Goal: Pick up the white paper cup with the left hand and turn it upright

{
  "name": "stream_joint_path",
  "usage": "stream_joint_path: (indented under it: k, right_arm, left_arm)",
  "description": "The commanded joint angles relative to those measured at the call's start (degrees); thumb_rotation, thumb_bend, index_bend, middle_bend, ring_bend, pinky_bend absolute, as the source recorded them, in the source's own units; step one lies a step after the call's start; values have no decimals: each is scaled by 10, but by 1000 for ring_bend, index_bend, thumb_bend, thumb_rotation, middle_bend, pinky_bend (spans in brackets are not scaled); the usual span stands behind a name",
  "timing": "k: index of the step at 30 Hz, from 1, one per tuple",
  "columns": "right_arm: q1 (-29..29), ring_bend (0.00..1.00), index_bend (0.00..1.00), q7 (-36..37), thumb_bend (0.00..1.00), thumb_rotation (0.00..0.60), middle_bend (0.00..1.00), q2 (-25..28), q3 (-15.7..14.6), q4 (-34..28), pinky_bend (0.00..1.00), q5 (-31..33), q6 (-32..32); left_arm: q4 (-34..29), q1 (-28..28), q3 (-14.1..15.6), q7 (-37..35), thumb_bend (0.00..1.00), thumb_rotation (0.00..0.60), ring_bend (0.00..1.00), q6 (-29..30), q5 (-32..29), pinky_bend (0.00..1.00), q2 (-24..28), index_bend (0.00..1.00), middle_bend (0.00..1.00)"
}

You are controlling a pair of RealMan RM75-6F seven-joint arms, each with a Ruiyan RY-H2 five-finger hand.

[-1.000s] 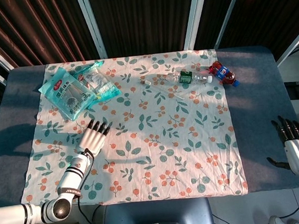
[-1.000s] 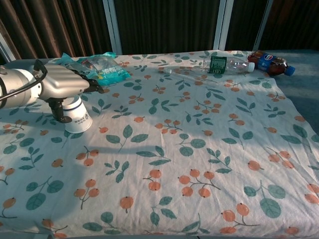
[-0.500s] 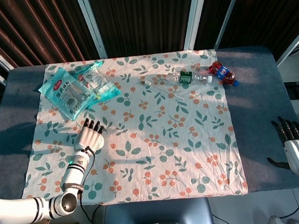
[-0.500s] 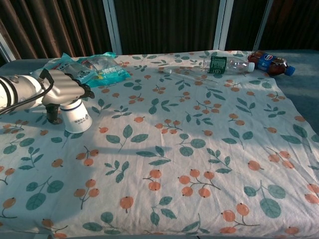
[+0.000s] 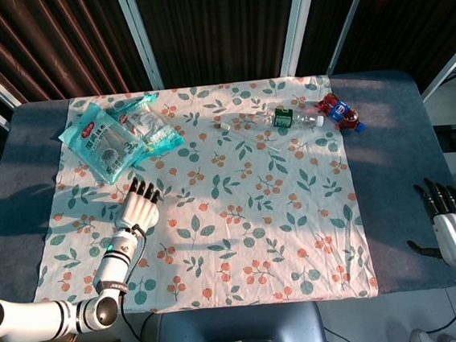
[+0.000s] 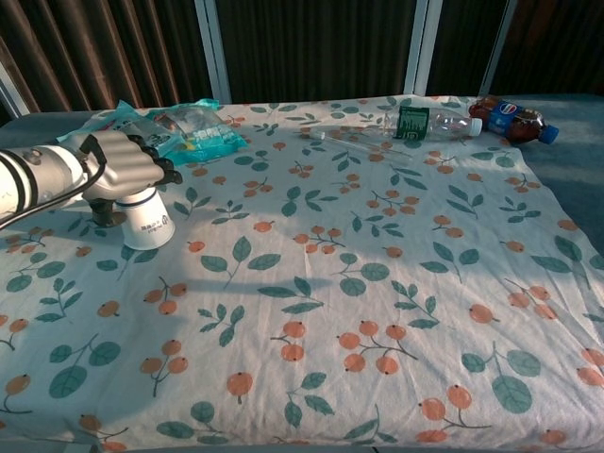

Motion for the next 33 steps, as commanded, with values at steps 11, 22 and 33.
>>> stream_joint_path:
  k: [11, 22, 33]
  right_arm:
    - [0, 0, 0, 1, 0, 600, 0, 1, 1, 2, 0, 4, -3]
    - [-1, 0, 0, 3, 0, 600, 0, 3, 1, 2, 0, 7, -3]
    - [4, 0, 0, -14, 0, 600, 0, -6, 4, 8, 0, 16, -12]
  left_arm:
    - [8, -6, 8, 2, 478, 600, 0, 1, -9, 0, -5, 279, 170]
    - [-57, 45, -36, -171, 484, 600, 0, 12, 85, 0, 52, 252, 209]
    - [55, 222, -88, -740, 471, 600, 0, -61, 346, 0, 36, 274, 224]
